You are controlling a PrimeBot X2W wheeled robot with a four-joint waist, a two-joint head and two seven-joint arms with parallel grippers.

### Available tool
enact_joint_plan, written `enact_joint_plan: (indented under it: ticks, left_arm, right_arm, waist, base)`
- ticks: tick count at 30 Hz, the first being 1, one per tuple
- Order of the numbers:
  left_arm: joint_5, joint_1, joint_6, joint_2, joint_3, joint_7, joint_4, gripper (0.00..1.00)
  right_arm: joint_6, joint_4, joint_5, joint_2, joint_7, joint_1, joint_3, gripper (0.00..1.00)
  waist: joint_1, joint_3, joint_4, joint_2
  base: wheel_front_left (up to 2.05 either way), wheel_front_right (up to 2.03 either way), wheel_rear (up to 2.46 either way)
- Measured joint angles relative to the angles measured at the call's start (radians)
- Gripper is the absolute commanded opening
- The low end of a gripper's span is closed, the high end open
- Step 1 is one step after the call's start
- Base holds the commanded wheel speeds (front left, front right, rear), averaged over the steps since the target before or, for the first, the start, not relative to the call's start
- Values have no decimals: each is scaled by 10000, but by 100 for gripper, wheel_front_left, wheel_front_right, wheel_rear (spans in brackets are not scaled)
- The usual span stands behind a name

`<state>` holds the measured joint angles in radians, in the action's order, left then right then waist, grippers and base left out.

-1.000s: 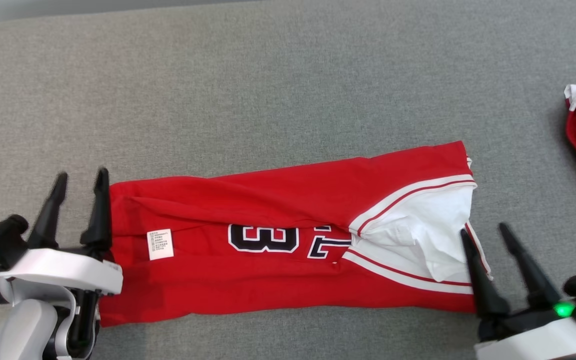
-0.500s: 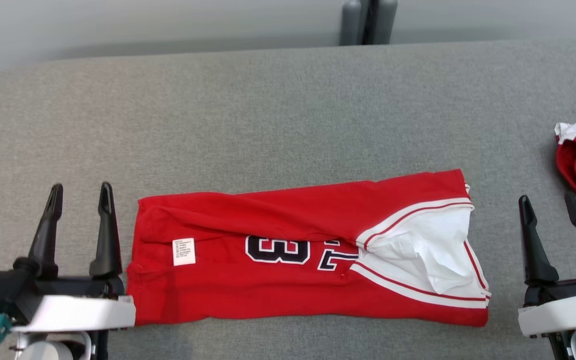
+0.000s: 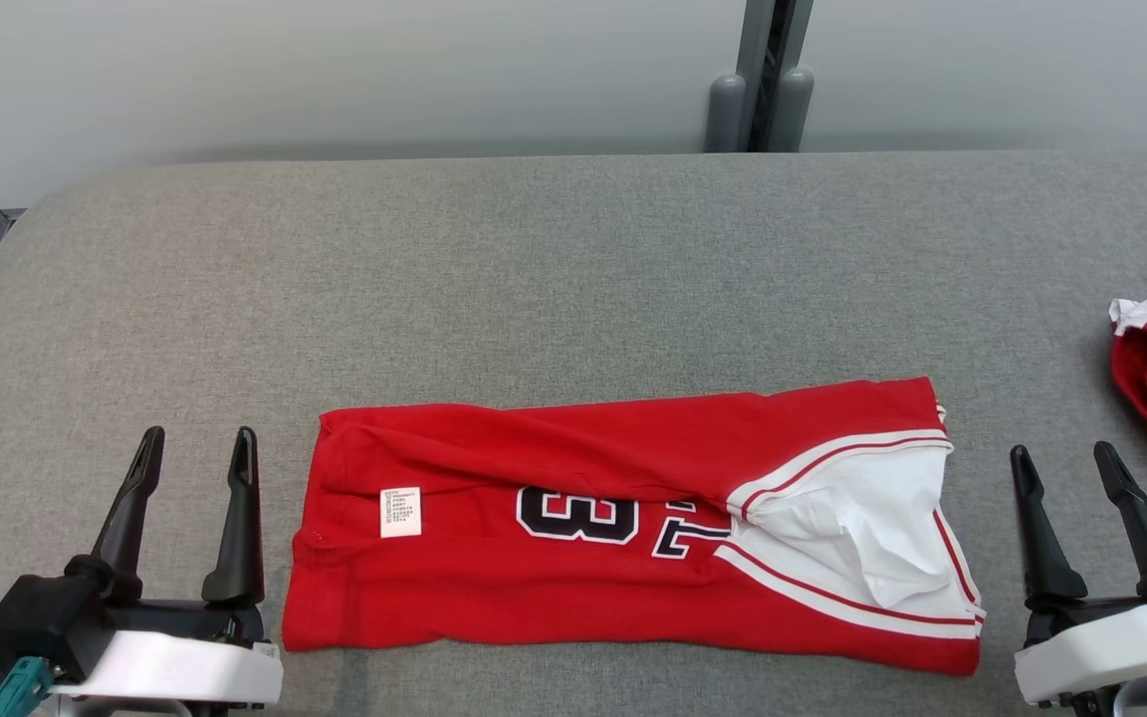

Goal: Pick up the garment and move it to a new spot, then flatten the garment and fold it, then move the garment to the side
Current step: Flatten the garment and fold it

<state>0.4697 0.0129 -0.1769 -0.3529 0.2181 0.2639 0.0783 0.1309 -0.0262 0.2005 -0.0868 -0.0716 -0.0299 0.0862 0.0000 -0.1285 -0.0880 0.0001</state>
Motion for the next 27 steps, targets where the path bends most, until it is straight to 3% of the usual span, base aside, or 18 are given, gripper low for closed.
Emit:
enact_joint_plan:
  ticks: [14, 20, 27]
  left_arm:
    - [109, -184, 359, 276, -299, 2, -171, 100]
    - [-33, -768, 727, 518, -433, 2, -171, 100]
    - [-443, -1563, 1415, 982, -535, 2, -500, 100]
  right_arm:
    - [-2, 575, 263, -123, 90, 214, -67, 100]
    - [-2, 1967, 360, -211, 92, 711, -173, 100]
    - [-2, 4899, 497, -144, -420, 1574, -562, 100]
  waist:
    - [0, 50, -129, 0]
    - [0, -311, -367, 0]
    - [0, -871, -989, 0]
  base:
    - [0, 0, 0]
    - [0, 0, 0]
    - [0, 0, 0]
